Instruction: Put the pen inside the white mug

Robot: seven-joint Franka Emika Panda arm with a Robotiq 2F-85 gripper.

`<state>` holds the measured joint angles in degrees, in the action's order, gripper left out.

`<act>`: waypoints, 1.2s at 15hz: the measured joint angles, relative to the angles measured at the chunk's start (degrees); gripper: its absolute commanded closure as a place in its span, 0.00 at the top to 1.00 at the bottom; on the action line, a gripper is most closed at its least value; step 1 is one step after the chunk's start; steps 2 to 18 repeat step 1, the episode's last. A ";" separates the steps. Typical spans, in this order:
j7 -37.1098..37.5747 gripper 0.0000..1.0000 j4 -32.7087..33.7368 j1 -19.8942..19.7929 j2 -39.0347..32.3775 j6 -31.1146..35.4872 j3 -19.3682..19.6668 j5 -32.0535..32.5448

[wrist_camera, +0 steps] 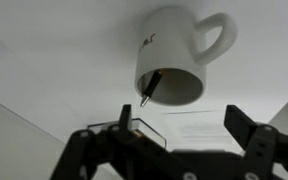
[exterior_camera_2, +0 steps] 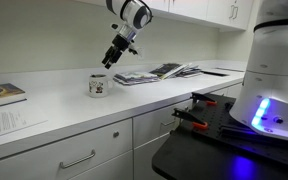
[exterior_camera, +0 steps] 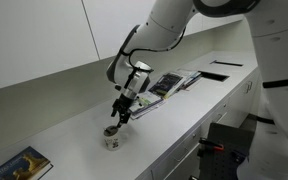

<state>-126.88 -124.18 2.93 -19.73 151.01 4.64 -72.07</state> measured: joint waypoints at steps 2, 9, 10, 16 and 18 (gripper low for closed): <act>1.95 1.00 -1.06 0.73 0.97 2.66 0.08 2.55; 1.95 1.00 -1.06 0.73 0.97 2.66 0.08 2.55; 1.95 1.00 -1.06 0.73 0.97 2.66 0.08 2.55; 1.95 1.00 -1.06 0.73 0.97 2.66 0.08 2.55; 1.95 1.00 -1.06 0.73 0.97 2.66 0.08 2.55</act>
